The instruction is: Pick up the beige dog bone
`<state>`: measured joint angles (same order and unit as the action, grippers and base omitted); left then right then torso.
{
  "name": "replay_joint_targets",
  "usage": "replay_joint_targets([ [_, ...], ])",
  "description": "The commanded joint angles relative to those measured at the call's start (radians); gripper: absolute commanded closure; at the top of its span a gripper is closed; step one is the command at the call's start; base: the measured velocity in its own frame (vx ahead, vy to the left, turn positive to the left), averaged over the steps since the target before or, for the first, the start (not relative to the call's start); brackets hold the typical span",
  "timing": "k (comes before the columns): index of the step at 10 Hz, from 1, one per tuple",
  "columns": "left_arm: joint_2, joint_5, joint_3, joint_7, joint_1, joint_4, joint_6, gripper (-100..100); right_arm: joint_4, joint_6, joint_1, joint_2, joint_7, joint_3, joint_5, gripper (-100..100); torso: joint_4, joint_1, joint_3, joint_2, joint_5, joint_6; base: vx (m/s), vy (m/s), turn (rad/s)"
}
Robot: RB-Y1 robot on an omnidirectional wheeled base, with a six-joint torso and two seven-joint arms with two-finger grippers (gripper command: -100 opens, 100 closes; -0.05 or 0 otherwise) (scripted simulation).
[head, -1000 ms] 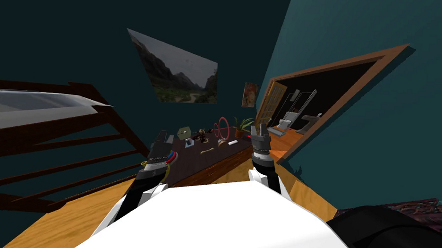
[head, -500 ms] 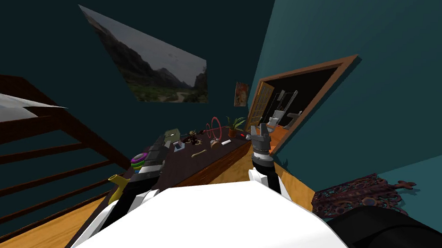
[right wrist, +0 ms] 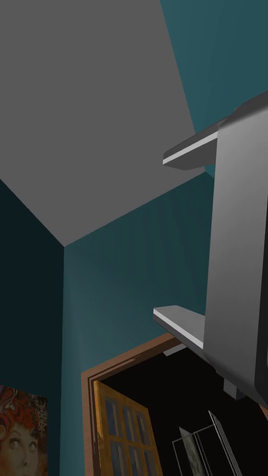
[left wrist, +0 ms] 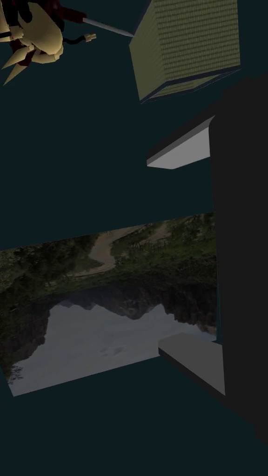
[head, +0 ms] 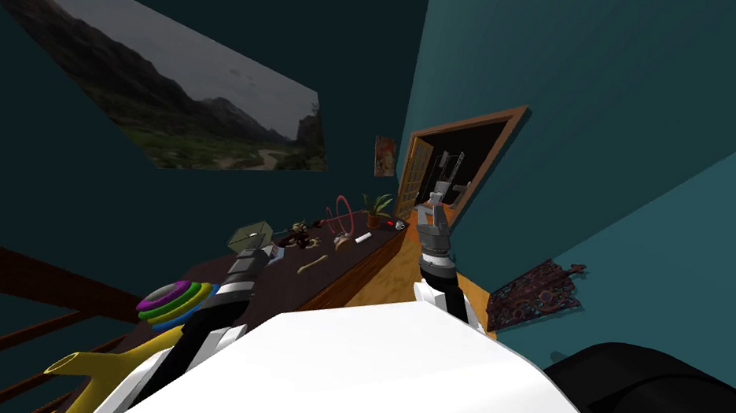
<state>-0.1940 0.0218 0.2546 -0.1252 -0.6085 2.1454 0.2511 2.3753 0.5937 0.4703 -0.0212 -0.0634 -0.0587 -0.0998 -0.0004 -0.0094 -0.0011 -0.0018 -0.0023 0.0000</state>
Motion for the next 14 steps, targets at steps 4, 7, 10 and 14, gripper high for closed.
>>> replay_joint_targets([
  [4, 0.006, 0.011, 0.056, -0.078, -0.015, -0.083, -0.093, -100, 0.0, 0.0, 0.0, 0.0, 0.0, 0.0, 0.0, 0, 0.0, 0.001, 0.0, 0.0, 0.0, 0.0, 0.054, -0.099, -0.184],
  [7, 0.006, 0.012, 0.104, -0.141, -0.027, -0.142, -0.169, -100, 0.0, 0.0, 0.0, 0.0, 0.0, 0.0, 0.0, 0, 0.0, 0.003, 0.0, 0.0, 0.001, 0.0, 0.055, -0.076, -0.236],
  [10, 0.008, 0.011, 0.148, -0.203, -0.037, -0.206, -0.246, -100, 0.0, 0.0, 0.0, 0.0, 0.0, 0.0, 0.0, 0, 0.001, 0.006, 0.001, 0.003, 0.001, -0.001, 0.034, -0.046, -0.201],
  [14, 0.01, 0.009, 0.188, -0.263, -0.044, -0.271, -0.323, -100, 0.0, 0.0, 0.0, 0.0, 0.0, 0.0, 0.0, 0, 0.0, 0.006, 0.001, 0.002, 0.001, 0.0, 0.05, -0.045, -0.212],
])
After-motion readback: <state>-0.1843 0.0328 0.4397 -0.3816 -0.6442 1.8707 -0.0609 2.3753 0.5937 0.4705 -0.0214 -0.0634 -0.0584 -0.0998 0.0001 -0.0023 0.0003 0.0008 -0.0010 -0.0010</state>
